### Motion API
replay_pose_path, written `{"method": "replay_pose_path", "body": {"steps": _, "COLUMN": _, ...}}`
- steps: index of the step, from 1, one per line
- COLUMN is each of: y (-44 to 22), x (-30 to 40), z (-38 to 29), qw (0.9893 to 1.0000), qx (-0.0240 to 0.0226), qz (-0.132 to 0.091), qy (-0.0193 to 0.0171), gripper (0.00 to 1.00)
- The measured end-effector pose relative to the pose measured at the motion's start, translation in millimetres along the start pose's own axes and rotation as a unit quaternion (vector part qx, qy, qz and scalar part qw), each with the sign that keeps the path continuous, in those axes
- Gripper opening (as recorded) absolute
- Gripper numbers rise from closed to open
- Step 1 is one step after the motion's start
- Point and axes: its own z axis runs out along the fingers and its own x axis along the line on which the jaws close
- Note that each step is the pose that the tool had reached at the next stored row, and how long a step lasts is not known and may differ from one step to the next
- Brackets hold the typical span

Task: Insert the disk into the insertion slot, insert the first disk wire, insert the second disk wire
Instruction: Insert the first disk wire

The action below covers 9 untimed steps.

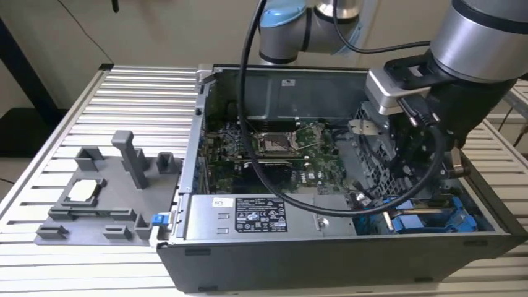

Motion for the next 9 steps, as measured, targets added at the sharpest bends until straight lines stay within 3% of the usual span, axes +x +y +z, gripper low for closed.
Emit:
{"method": "replay_pose_path", "body": {"steps": 3, "y": -0.6, "x": 8.0, "z": -0.5, "qw": 1.0000, "qx": -0.0010, "qz": 0.000, "qy": 0.0006, "gripper": 0.16}}
{"method": "replay_pose_path", "body": {"steps": 7, "y": -0.7, "x": 8.9, "z": -0.3, "qw": 1.0000, "qx": -0.0012, "qz": 0.000, "qy": 0.0010, "gripper": 0.16}}
{"method": "replay_pose_path", "body": {"steps": 8, "y": -1.8, "x": 9.0, "z": -0.2, "qw": 1.0000, "qx": -0.0024, "qz": 0.000, "qy": 0.0011, "gripper": 0.16}}
{"method": "replay_pose_path", "body": {"steps": 9, "y": -4.2, "x": 9.4, "z": 0.1, "qw": 1.0000, "qx": -0.0078, "qz": 0.001, "qy": 0.0013, "gripper": 0.16}}
